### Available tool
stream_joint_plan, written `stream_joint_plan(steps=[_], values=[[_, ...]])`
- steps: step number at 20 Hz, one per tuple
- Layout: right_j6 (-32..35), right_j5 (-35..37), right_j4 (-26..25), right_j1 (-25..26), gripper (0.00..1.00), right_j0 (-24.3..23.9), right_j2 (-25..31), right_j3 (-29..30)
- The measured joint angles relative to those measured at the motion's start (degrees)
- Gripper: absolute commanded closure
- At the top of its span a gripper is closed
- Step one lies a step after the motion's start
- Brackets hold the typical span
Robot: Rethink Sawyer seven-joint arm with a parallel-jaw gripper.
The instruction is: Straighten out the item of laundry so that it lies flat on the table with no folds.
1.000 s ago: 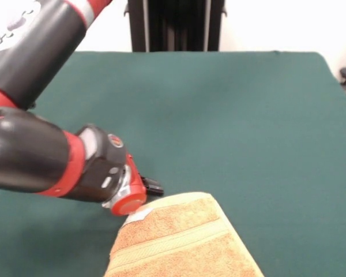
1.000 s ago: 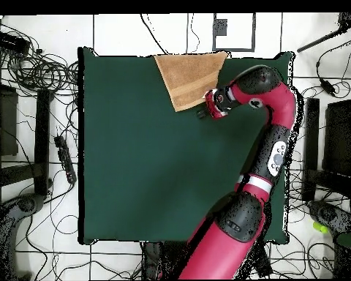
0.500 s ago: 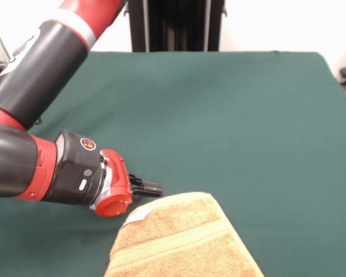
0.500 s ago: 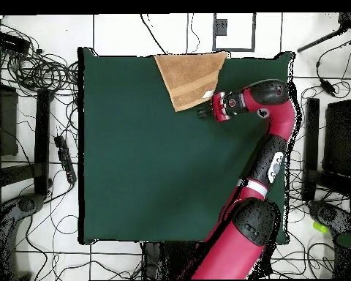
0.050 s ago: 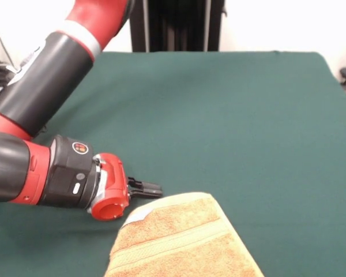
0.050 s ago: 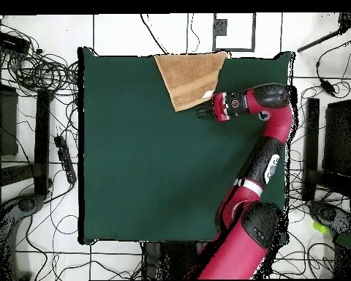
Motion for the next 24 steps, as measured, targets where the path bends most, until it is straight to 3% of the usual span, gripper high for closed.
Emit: stream_joint_plan(steps=[6, 20, 24], values=[[0.0, 0.0, -3.3, 0.4, 1.00, -0.8, 3.5, 0.4], [0.0, -0.4, -3.5, 0.4, 1.00, -1.0, 3.7, 1.0], [0.0, 0.2, -7.1, -0.8, 1.00, -0.5, 4.3, 1.0]])
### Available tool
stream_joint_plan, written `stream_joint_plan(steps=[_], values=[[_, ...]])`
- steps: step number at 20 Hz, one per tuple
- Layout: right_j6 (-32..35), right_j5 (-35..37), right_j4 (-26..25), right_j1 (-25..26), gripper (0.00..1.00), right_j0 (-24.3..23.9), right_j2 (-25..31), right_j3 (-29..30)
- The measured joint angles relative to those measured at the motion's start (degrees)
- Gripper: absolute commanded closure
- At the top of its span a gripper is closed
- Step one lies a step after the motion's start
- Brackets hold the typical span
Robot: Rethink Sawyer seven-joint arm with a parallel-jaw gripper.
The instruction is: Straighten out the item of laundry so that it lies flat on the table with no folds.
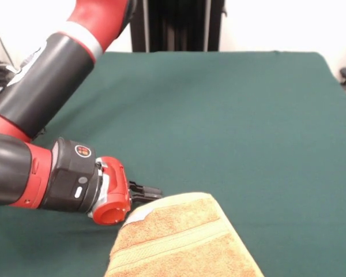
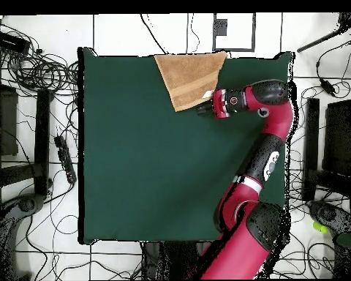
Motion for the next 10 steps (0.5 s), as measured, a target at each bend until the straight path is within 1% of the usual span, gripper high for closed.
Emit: stream_joint_plan(steps=[2, 3, 4, 9, 10], values=[[0.0, 0.4, -1.8, -0.5, 1.00, 0.2, 0.5, 0.0], [0.0, 1.1, -5.7, -1.4, 1.00, 0.7, 1.8, 0.0], [0.0, 1.4, -7.1, -1.7, 1.00, 0.8, 2.3, 0.0], [0.0, 2.2, -12.9, -2.9, 1.00, 1.4, 4.6, 0.0], [0.0, 1.9, -13.3, -2.8, 0.00, 1.4, 5.3, -0.1]])
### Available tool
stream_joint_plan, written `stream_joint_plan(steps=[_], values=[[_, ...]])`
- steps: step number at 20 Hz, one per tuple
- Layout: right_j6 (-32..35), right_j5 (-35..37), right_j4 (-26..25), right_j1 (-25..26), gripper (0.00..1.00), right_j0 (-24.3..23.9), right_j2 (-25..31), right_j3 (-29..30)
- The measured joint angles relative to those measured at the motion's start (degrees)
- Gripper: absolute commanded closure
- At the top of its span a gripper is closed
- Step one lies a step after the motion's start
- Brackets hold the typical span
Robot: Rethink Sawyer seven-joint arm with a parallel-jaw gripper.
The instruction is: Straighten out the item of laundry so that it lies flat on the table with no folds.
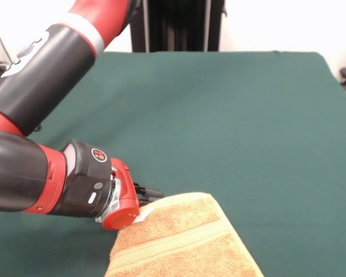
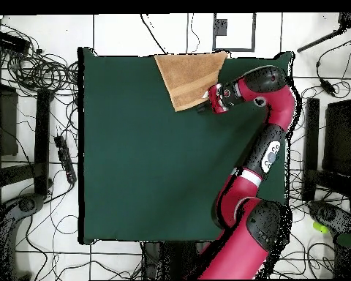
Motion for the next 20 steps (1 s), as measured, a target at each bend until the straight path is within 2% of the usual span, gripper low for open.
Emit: stream_joint_plan(steps=[17, 18, 20], values=[[0.0, -0.9, -0.4, 0.6, 0.00, -0.4, 1.7, 0.0], [0.0, -0.9, -0.4, 0.6, 1.00, -0.4, 1.7, 0.0], [0.0, -0.9, -0.4, 0.6, 1.00, -0.4, 1.7, 0.0]])
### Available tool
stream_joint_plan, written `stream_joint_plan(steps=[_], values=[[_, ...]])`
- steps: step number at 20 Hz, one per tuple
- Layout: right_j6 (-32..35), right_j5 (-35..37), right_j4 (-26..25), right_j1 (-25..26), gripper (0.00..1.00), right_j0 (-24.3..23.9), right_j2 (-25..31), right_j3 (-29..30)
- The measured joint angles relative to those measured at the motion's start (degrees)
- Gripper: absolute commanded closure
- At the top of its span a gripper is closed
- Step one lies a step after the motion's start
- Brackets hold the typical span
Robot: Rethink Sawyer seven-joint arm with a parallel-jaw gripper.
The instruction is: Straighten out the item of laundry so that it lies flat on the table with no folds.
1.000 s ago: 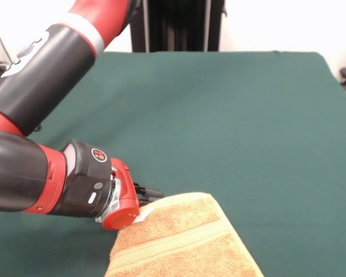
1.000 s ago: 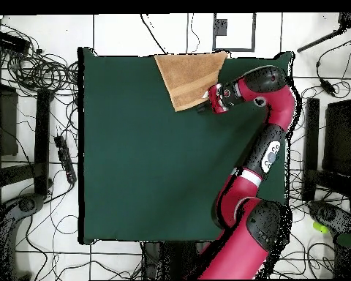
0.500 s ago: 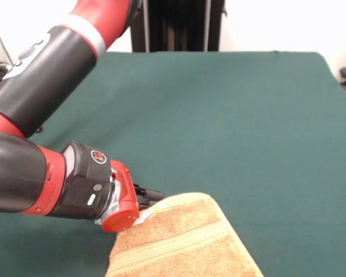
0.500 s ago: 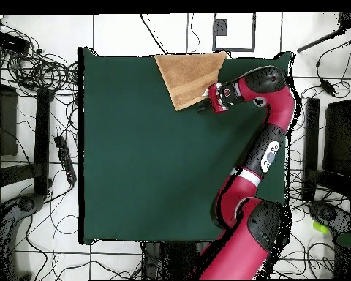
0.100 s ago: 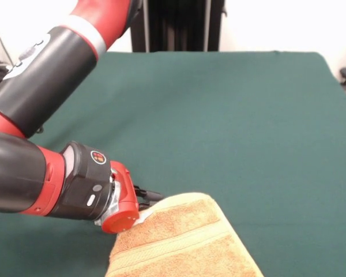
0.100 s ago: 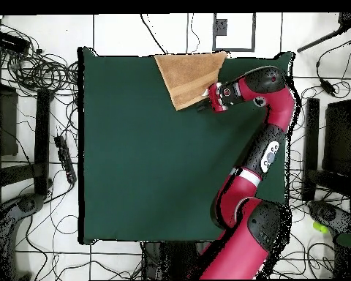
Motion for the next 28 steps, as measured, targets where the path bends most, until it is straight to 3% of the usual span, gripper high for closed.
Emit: stream_joint_plan(steps=[15, 16, 28], values=[[0.0, -0.4, 0.2, 0.0, 1.00, 0.0, 0.1, 0.0], [0.0, -1.1, 0.6, 0.0, 0.00, 0.0, 0.1, 0.0], [0.0, -4.3, 2.4, 0.0, 0.00, 0.3, 0.3, 0.2]])
